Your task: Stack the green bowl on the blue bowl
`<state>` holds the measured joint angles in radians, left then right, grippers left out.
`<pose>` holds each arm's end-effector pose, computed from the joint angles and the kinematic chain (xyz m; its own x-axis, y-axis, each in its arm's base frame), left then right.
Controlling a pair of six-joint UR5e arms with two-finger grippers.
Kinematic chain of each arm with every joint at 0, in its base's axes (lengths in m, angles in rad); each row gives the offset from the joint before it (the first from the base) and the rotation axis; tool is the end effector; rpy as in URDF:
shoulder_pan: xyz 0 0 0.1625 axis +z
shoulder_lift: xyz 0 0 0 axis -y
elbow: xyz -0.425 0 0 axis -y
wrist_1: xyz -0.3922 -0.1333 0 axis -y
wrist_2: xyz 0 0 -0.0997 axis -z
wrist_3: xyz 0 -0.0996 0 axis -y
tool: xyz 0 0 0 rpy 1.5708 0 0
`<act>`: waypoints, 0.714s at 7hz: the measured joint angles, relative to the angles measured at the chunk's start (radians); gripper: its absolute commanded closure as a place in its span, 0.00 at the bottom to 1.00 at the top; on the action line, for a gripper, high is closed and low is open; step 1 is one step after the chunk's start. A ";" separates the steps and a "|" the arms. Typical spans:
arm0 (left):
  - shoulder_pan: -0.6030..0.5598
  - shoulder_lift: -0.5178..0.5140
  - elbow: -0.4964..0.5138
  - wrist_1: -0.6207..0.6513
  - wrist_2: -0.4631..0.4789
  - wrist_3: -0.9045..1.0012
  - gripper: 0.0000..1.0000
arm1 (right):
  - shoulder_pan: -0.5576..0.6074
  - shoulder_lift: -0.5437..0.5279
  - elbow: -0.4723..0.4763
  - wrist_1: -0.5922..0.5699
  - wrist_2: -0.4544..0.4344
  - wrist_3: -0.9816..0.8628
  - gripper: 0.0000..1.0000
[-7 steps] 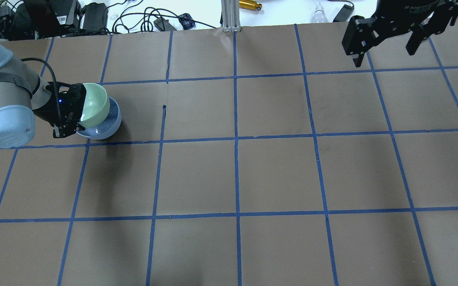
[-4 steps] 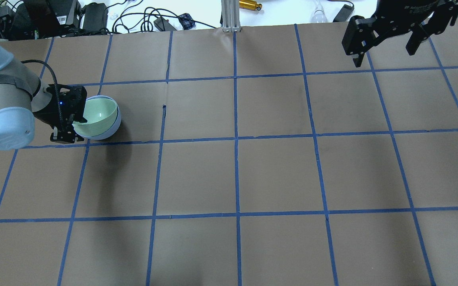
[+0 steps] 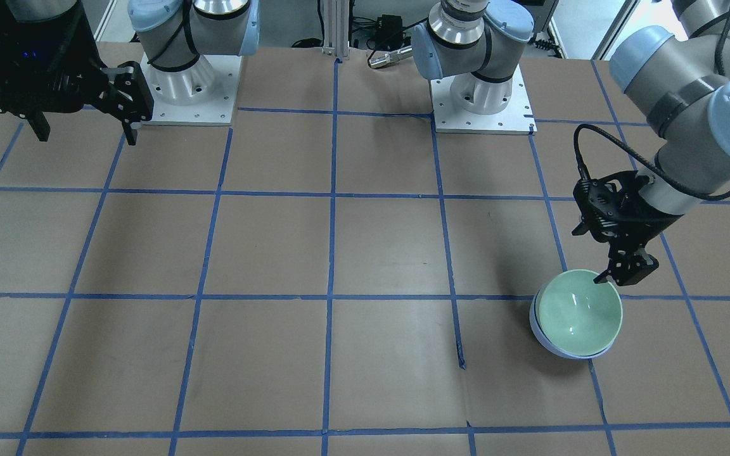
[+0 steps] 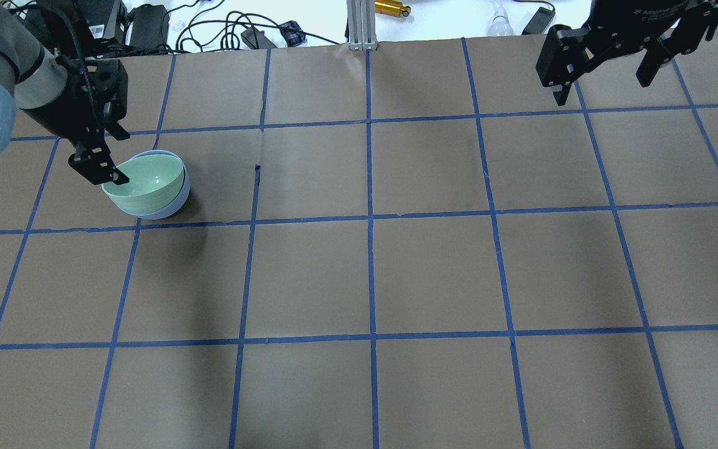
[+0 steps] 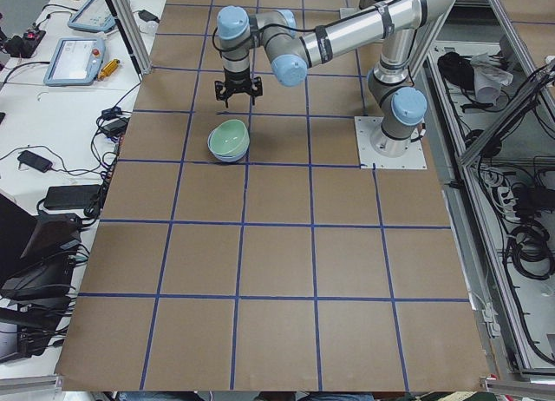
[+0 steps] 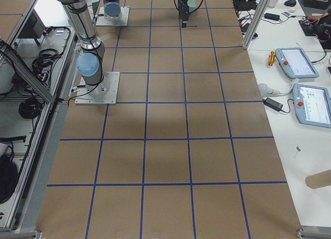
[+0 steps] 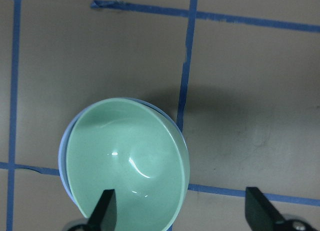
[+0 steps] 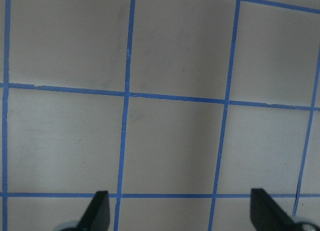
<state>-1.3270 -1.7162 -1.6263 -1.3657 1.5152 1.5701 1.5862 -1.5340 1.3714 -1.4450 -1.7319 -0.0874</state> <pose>-0.0029 -0.5634 0.4057 -0.2421 0.9703 -0.0042 0.9688 0.2415 -0.0556 0.1251 -0.5040 0.5561 -0.9819 -0.0965 0.1629 -0.1015 0.9946 -0.0227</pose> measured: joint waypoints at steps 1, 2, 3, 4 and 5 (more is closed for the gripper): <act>-0.055 0.010 0.049 -0.058 0.000 -0.133 0.09 | 0.000 0.000 0.000 0.000 0.000 0.000 0.00; -0.097 0.022 0.080 -0.097 0.000 -0.267 0.09 | 0.000 0.000 0.000 0.000 0.000 0.000 0.00; -0.126 0.034 0.094 -0.117 0.000 -0.399 0.08 | 0.000 0.000 0.000 0.000 0.000 0.000 0.00; -0.152 0.045 0.100 -0.126 0.001 -0.534 0.00 | 0.000 0.000 0.000 0.000 0.000 0.000 0.00; -0.180 0.057 0.102 -0.130 0.004 -0.669 0.00 | 0.000 0.000 0.000 0.000 0.000 0.000 0.00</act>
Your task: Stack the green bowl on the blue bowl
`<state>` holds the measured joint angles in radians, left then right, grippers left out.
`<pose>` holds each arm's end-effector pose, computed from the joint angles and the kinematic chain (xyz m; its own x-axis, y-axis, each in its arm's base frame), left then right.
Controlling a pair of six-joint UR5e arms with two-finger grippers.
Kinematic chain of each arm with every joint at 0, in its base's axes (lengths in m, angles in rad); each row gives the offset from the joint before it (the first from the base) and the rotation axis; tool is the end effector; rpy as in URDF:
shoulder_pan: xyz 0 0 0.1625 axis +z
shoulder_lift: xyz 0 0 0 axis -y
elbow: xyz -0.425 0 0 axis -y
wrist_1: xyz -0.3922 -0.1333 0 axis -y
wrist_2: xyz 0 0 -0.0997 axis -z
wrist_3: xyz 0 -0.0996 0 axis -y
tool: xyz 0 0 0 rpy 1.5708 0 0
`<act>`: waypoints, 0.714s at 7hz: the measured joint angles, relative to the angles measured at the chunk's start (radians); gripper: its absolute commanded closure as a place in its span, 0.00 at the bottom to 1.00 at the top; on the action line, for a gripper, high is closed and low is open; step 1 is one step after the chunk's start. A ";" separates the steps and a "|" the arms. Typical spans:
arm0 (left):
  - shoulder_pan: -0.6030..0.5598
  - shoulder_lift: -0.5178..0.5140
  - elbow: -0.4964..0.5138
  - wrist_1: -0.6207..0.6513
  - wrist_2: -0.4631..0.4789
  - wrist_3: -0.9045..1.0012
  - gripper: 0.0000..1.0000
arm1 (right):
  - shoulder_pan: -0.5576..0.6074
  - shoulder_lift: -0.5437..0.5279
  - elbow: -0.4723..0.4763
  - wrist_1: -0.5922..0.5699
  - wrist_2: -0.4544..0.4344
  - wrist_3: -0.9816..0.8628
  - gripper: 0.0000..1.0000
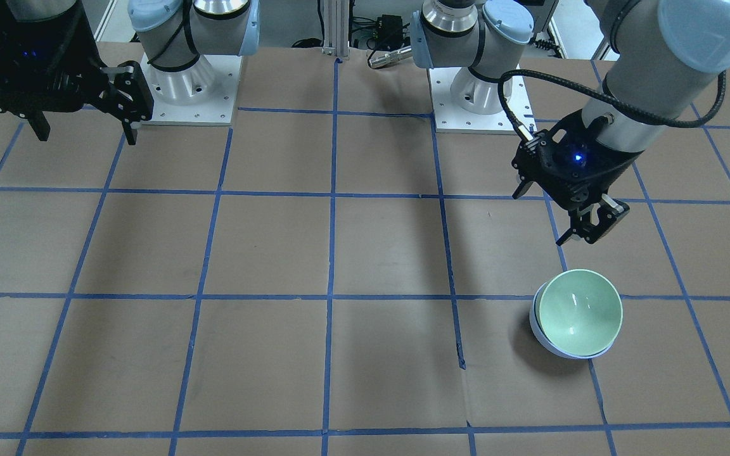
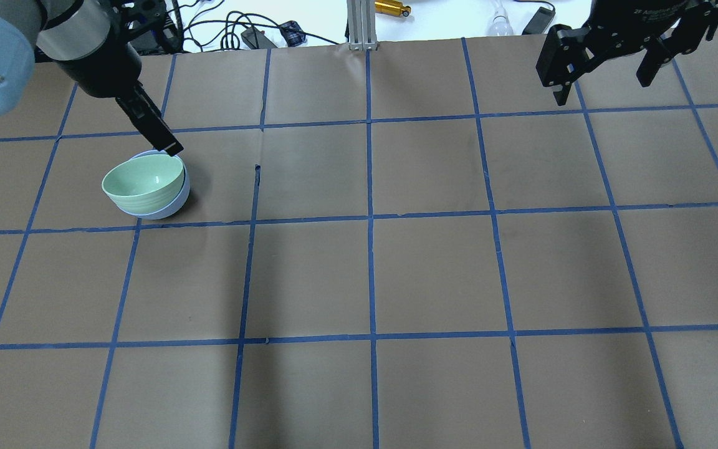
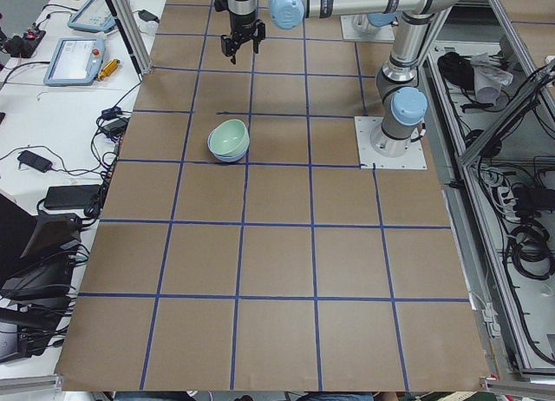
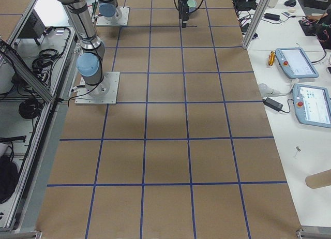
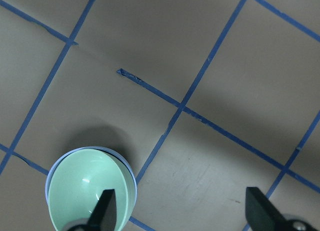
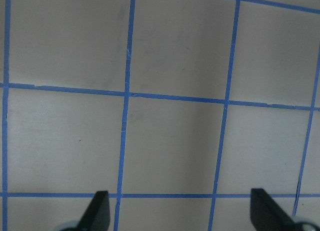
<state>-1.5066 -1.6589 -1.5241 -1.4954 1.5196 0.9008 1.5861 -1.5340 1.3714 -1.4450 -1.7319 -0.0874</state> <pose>-0.1040 -0.5401 0.4736 -0.6692 0.7430 0.0051 0.7415 0.6682 -0.0612 0.1251 -0.5041 0.5561 -0.9819 -0.0964 0.1629 -0.1014 0.9946 -0.0227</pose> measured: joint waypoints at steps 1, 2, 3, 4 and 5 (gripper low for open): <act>-0.024 0.014 0.000 -0.005 0.015 -0.103 0.00 | 0.000 0.000 0.000 0.000 0.000 0.000 0.00; -0.040 0.024 -0.001 -0.012 0.036 -0.195 0.00 | 0.000 0.000 0.000 0.000 0.000 0.000 0.00; -0.048 0.032 -0.001 -0.017 0.049 -0.305 0.00 | 0.000 0.000 0.000 0.000 0.000 0.000 0.00; -0.051 0.041 -0.003 -0.022 0.053 -0.411 0.00 | 0.000 0.000 0.000 0.000 0.000 0.000 0.00; -0.053 0.049 -0.006 -0.029 0.054 -0.514 0.00 | 0.000 0.000 0.000 0.000 0.000 0.000 0.00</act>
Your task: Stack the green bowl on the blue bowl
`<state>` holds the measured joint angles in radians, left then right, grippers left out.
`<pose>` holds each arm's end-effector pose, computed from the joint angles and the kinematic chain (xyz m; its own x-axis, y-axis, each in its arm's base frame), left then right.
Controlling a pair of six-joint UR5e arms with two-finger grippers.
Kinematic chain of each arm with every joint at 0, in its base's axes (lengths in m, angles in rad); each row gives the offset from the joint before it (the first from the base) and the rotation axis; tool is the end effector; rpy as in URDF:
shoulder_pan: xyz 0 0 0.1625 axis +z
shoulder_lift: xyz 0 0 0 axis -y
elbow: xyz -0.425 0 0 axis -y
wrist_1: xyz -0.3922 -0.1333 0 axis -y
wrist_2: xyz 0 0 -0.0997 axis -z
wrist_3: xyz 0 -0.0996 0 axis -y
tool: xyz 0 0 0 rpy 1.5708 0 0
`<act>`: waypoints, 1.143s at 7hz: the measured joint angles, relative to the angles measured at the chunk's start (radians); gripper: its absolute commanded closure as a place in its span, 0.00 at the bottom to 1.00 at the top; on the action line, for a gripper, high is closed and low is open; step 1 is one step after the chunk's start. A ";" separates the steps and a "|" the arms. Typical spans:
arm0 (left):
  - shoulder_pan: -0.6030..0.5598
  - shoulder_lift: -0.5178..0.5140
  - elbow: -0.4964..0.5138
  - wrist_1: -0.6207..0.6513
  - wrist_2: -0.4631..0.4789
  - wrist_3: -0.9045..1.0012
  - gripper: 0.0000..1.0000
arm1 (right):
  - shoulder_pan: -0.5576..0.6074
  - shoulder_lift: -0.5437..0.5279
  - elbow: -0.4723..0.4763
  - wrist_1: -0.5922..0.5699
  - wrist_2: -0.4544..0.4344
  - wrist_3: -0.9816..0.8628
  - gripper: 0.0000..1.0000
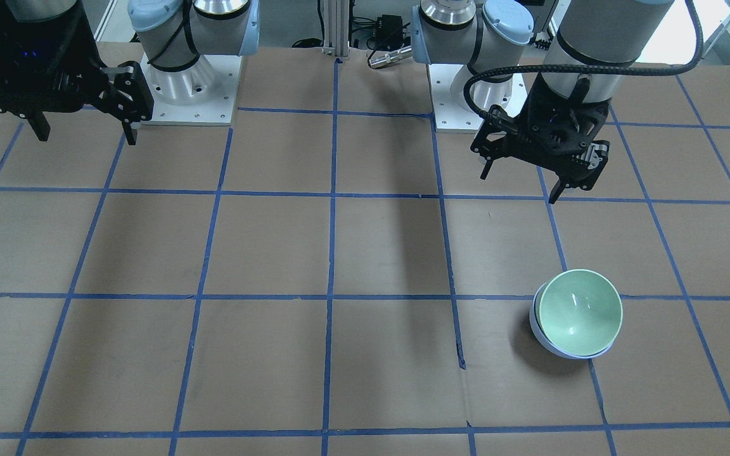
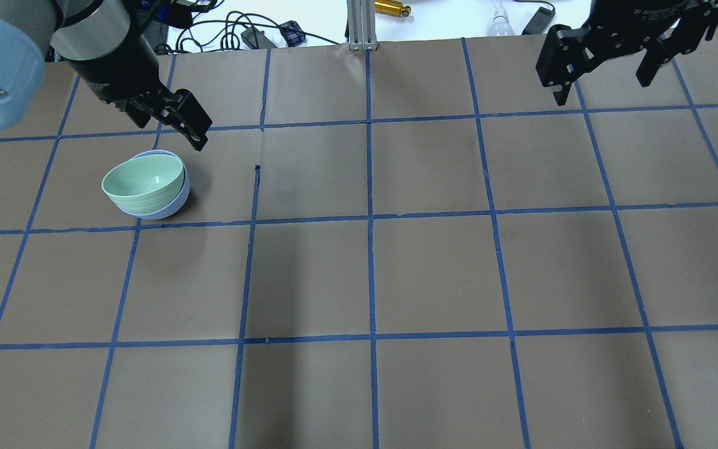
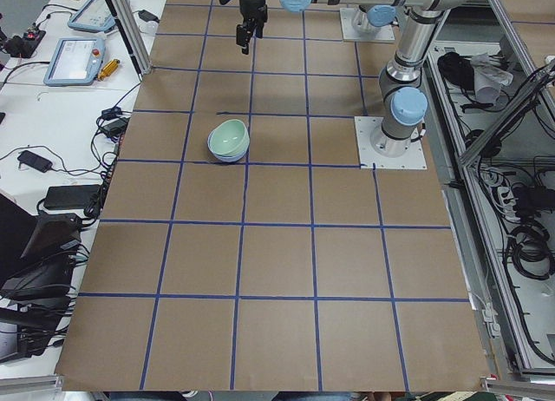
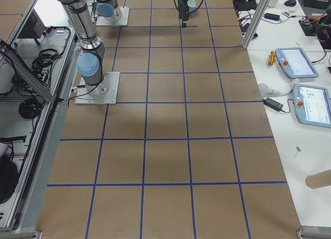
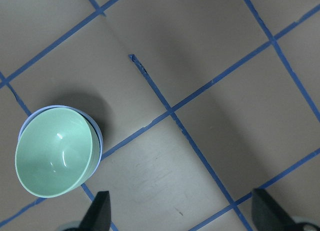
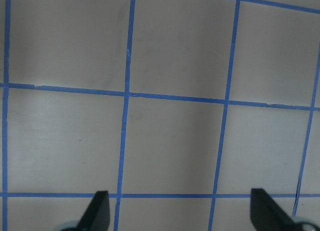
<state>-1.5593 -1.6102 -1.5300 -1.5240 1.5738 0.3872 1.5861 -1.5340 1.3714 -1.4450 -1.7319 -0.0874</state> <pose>-0.1271 -0.5148 0.4930 -0.9302 0.3664 -0.0210 0.3669 0.9292 -0.0435 0.1251 -0.5041 0.5561 -0.9819 -0.0964 0.1629 -0.1014 0.9946 -0.0227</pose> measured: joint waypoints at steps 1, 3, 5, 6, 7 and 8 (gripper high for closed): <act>0.000 0.008 -0.003 -0.014 -0.001 -0.105 0.00 | 0.000 0.000 0.000 0.000 0.000 0.000 0.00; -0.001 0.030 -0.005 -0.048 -0.002 -0.265 0.00 | 0.000 0.000 0.000 0.000 0.000 0.000 0.00; -0.001 0.056 -0.005 -0.084 0.006 -0.327 0.00 | 0.000 0.000 0.000 0.000 0.000 0.000 0.00; -0.001 0.064 -0.005 -0.099 0.007 -0.349 0.00 | 0.000 0.000 0.000 0.000 0.000 0.000 0.00; -0.001 0.065 -0.004 -0.105 0.011 -0.359 0.00 | 0.000 0.000 0.000 0.000 0.000 0.000 0.00; -0.001 0.062 -0.002 -0.105 0.018 -0.362 0.00 | 0.000 0.000 0.000 0.000 0.000 0.000 0.00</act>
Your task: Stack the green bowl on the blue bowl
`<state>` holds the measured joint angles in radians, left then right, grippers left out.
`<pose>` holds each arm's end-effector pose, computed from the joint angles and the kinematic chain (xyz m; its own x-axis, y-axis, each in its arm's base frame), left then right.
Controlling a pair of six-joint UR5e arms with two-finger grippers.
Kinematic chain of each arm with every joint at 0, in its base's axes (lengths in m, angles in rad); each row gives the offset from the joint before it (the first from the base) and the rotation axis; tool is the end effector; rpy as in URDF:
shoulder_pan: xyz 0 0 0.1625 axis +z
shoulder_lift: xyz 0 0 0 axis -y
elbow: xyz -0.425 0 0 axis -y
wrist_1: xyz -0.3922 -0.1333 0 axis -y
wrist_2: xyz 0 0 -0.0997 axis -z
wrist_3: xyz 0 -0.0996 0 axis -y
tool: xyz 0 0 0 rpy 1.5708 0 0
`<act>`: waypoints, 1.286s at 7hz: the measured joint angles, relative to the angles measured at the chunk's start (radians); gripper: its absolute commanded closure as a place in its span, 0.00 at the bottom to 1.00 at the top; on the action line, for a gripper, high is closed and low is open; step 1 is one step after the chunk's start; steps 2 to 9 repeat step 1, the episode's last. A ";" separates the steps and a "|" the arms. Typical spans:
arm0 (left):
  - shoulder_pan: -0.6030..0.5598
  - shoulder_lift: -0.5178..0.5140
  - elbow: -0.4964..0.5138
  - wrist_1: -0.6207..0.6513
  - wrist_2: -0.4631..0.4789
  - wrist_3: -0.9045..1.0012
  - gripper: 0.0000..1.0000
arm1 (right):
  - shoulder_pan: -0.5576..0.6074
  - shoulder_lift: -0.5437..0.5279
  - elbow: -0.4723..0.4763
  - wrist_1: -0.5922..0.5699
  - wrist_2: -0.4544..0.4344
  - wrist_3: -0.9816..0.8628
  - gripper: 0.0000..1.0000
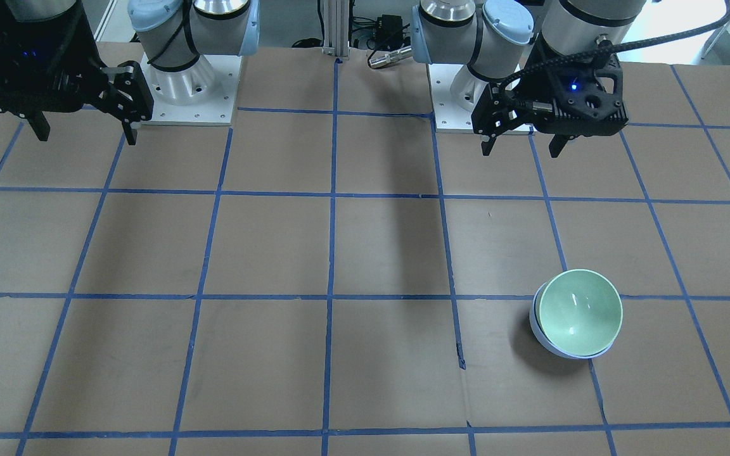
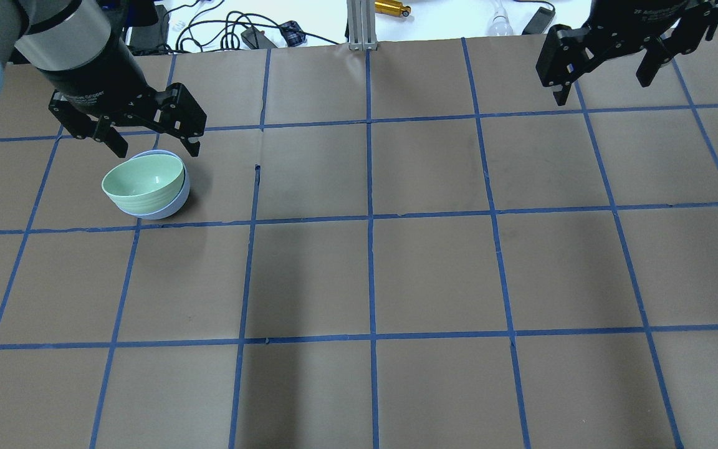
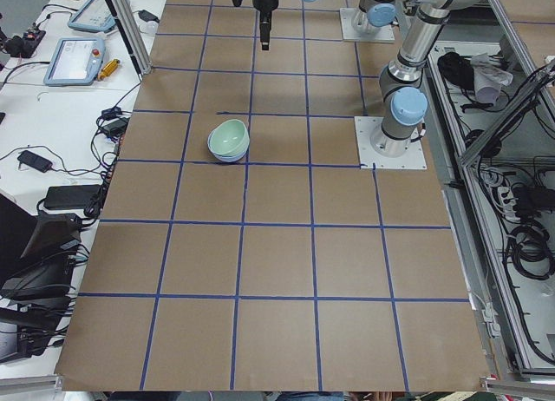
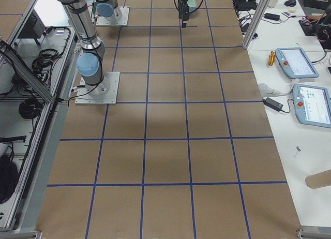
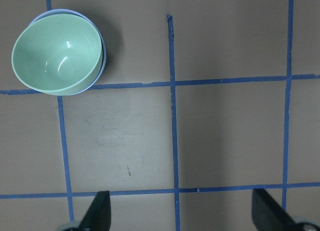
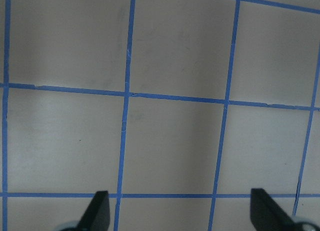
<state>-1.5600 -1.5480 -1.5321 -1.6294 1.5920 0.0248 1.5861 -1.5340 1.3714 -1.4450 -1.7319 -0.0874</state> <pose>-0.1260 -0.4831 0.5122 -0.9997 0.0139 -0.0213 0.0140 0.9999 -0.0024 0.1251 -0.5041 0.5561 -0.9819 -0.0964 0.1629 -0.1014 0.9946 -0.0227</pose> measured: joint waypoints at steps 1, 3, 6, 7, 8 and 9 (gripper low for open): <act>0.000 -0.001 0.003 0.000 0.004 -0.002 0.00 | 0.000 0.000 0.000 0.000 0.000 0.000 0.00; 0.000 -0.001 0.003 0.000 0.004 -0.002 0.00 | 0.000 0.000 0.000 0.000 0.000 0.000 0.00; 0.000 -0.001 0.003 0.000 0.004 -0.002 0.00 | 0.000 0.000 0.000 0.000 0.000 0.000 0.00; 0.000 -0.001 0.003 0.000 0.004 -0.002 0.00 | 0.000 0.000 0.000 0.000 0.000 0.000 0.00; 0.000 -0.001 0.003 0.000 0.004 -0.002 0.00 | 0.000 0.000 0.000 0.000 0.000 0.000 0.00; 0.000 -0.001 0.003 0.000 0.004 -0.002 0.00 | 0.000 0.000 0.000 0.000 0.000 0.000 0.00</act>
